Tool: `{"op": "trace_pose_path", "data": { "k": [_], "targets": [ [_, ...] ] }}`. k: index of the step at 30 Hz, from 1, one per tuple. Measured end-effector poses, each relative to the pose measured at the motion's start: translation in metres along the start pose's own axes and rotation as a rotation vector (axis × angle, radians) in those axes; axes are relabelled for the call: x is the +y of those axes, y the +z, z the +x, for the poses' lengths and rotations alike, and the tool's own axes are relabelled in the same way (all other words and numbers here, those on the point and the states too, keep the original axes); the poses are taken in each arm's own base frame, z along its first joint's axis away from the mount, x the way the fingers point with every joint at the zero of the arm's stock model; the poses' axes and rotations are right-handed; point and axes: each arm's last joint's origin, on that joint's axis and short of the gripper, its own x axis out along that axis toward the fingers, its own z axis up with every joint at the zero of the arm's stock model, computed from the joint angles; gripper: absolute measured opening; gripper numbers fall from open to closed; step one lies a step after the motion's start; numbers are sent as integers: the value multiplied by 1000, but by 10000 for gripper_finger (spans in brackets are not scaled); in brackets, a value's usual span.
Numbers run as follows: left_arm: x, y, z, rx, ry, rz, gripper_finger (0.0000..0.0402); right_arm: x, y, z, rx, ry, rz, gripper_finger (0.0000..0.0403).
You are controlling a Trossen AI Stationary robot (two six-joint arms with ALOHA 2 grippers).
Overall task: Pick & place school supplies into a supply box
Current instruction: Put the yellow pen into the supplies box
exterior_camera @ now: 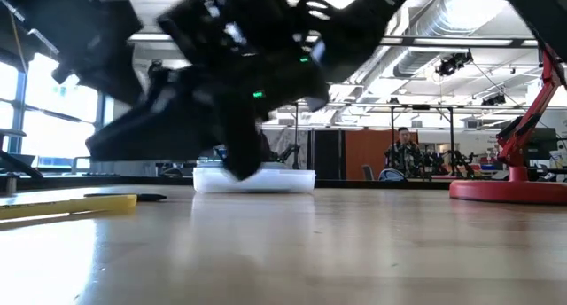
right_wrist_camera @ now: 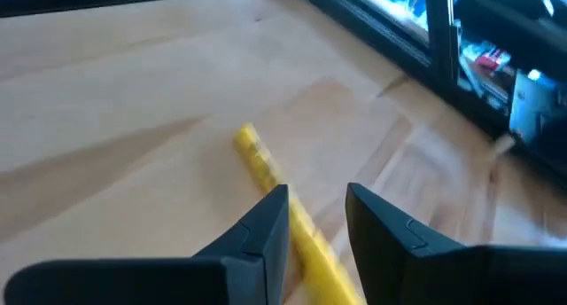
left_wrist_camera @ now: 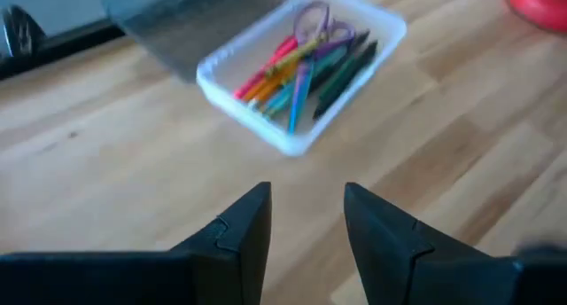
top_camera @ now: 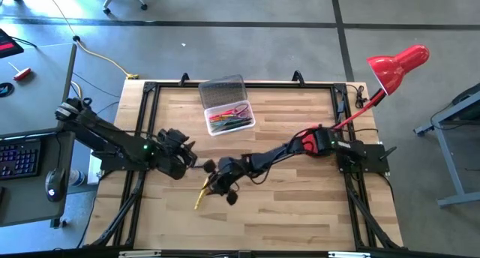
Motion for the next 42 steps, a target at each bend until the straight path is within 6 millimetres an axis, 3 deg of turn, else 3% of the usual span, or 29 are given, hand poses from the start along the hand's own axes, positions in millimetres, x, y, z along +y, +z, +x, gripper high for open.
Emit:
{"op": "trace_pose_path", "data": {
  "k": [4, 10, 17, 23, 27, 30, 34, 40, 42],
  "targets": [
    [7, 5, -5, -39, -2, -14, 175, -10, 10, 17, 52, 41, -5, 94],
    [10, 6, -5, -43, 19, 4, 175, -23, -4, 31, 209, 115, 14, 94],
    [10, 6, -5, -55, 26, 44, 175, -31, -23, 27, 261, 137, 46, 89],
    [10, 6, -5, -53, 32, 68, 175, -37, -38, 21, 291, 137, 205, 17],
    [12, 6, -5, -47, 42, 82, 175, -35, -39, 19, 303, 171, 307, 24],
    [12, 5, -5, -40, 41, 83, 175, -30, -29, 16, 352, 169, 303, 24],
    [12, 5, -5, -36, 39, 79, 175, -25, -1, -4, 509, 86, 259, 7],
    [12, 5, -5, -33, 40, 80, 175, -37, 48, -56, 806, -191, 59, 17],
    [12, 5, -5, -28, 39, 81, 175, -46, 52, -73, 879, -216, 39, 17]
  ]
}}
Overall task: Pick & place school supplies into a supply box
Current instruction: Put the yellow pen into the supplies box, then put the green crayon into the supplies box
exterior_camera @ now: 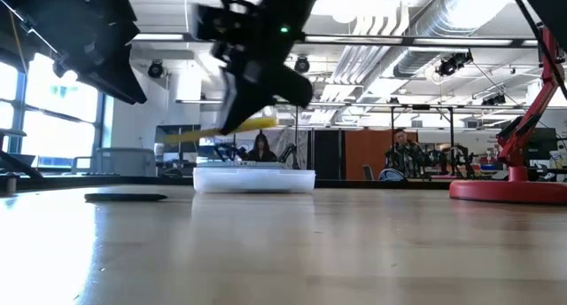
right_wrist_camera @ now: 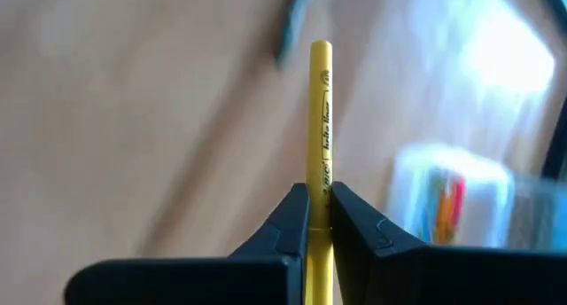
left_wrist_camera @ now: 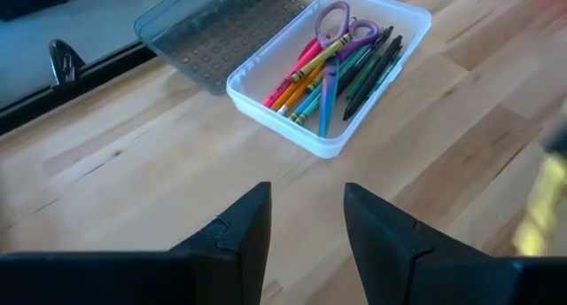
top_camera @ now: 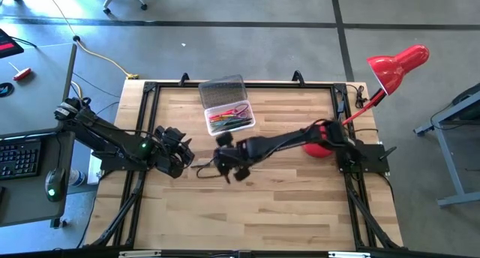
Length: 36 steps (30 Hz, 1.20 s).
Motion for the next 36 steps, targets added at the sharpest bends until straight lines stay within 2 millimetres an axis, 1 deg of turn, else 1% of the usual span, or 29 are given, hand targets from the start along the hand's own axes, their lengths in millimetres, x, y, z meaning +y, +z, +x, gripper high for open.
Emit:
{"op": "trace_pose_path", "data": {
  "k": [2, 4, 6, 7, 9, 11, 13, 16, 17, 19, 22, 25, 29, 34, 36],
  "targets": [
    [0, 0, 0, 5, -4, -1, 175, -16, -12, -5, 34, 4, 23, 14],
    [-1, -1, 0, 25, -13, 3, 175, -41, -23, -11, 14, -6, 83, 9],
    [-1, -1, 0, 50, -25, 16, 175, -69, -35, -12, -18, -39, 161, 7],
    [-1, -1, 0, 56, -29, 17, 175, -82, -43, -9, -30, -54, 205, 6],
    [-2, -1, 0, 58, -39, 7, 175, -105, -64, 6, -63, -77, 297, 7],
    [-3, -1, 0, 58, -42, 4, 175, -121, -89, 26, -118, -87, 393, 10],
    [-5, 0, 0, 61, -58, -13, 175, -132, -111, 41, -188, -83, 464, 11],
    [-6, 0, 0, 56, -71, 8, 175, -133, -138, 60, -257, -81, 505, 8],
    [-7, 1, 0, 54, -78, 23, 175, -131, -143, 65, -266, -85, 510, 7],
    [-8, 0, 0, 71, -99, 59, 175, -128, -148, 70, -295, -82, 502, 5],
    [-13, 0, -1, 126, -173, 127, 175, -122, -149, 72, -322, -48, 459, 8],
    [-20, -3, 1, 182, -230, 193, 175, -113, -147, 74, -294, -49, 446, 18],
    [-24, -8, 3, 192, -229, 269, 175, -111, -142, 73, -266, -99, 443, 39],
    [-32, -19, 12, 239, -211, 413, 175, -106, -137, 72, -216, -153, 444, 68],
    [-35, -23, 15, 252, -200, 443, 175, -103, -134, 72, -212, -150, 436, 77]
  ]
}}
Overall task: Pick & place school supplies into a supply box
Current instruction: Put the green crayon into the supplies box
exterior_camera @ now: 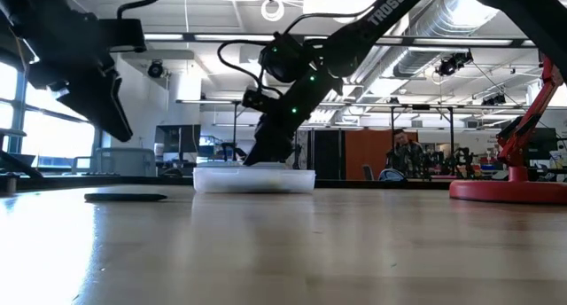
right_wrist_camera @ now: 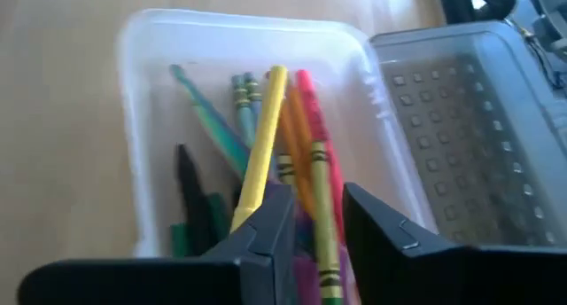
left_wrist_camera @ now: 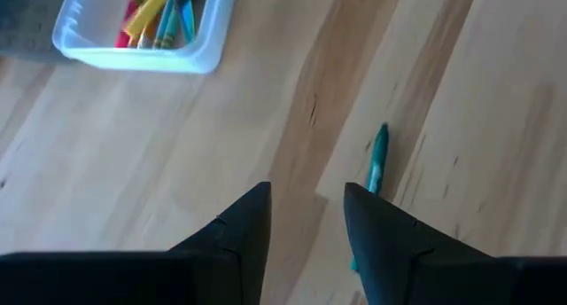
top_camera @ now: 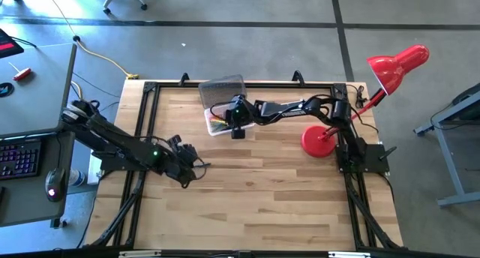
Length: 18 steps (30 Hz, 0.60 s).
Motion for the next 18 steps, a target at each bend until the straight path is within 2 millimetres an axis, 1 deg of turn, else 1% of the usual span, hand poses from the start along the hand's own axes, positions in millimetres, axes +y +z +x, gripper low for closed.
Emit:
{"op": "trace_pose_path", "data": {
  "k": [6, 8, 11, 14, 16, 18],
  "targets": [
    [-8, -10, -5, -12, 12, 100, 175, 14, 6, -2, -9, 20, 27, 92],
    [-8, -15, -13, -37, 32, 116, 175, 21, 9, -3, -7, 31, 27, 94],
    [-1, -26, -29, -88, 70, 84, 175, 31, 13, -5, -11, 47, 9, 94],
    [2, -42, -37, -186, 59, 44, 175, 40, 21, -10, -31, 20, -15, 94],
    [1, -57, -35, -270, 17, 15, 175, 43, 28, -17, -46, -14, -26, 94],
    [-1, -71, -27, -312, -48, -19, 175, 43, 38, -27, -90, -32, -20, 94]
  ]
}}
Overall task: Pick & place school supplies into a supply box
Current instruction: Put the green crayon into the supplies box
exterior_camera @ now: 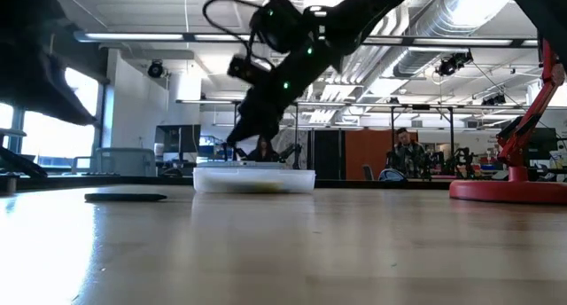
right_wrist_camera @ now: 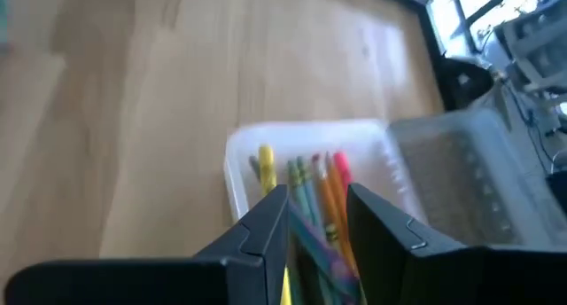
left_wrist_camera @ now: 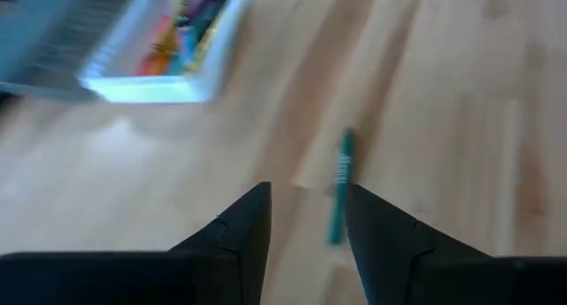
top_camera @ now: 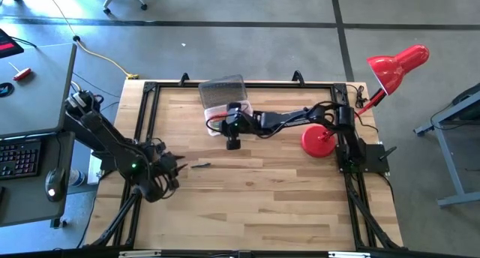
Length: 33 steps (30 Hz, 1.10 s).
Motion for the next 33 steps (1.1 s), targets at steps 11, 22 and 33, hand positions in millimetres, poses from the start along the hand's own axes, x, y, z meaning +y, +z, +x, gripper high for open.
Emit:
{"op": "trace_pose_path", "data": {
  "k": [11, 22, 33],
  "targets": [
    [-13, -26, 19, -175, -249, -140, 175, 20, 24, -15, -157, 137, 21, 94],
    [-20, -23, 16, -102, -410, -246, 175, 31, 27, -18, -159, 164, 29, 94],
    [-5, -10, 38, -131, -234, -256, 175, 31, 27, -18, -161, 174, 44, 94]
  ]
}}
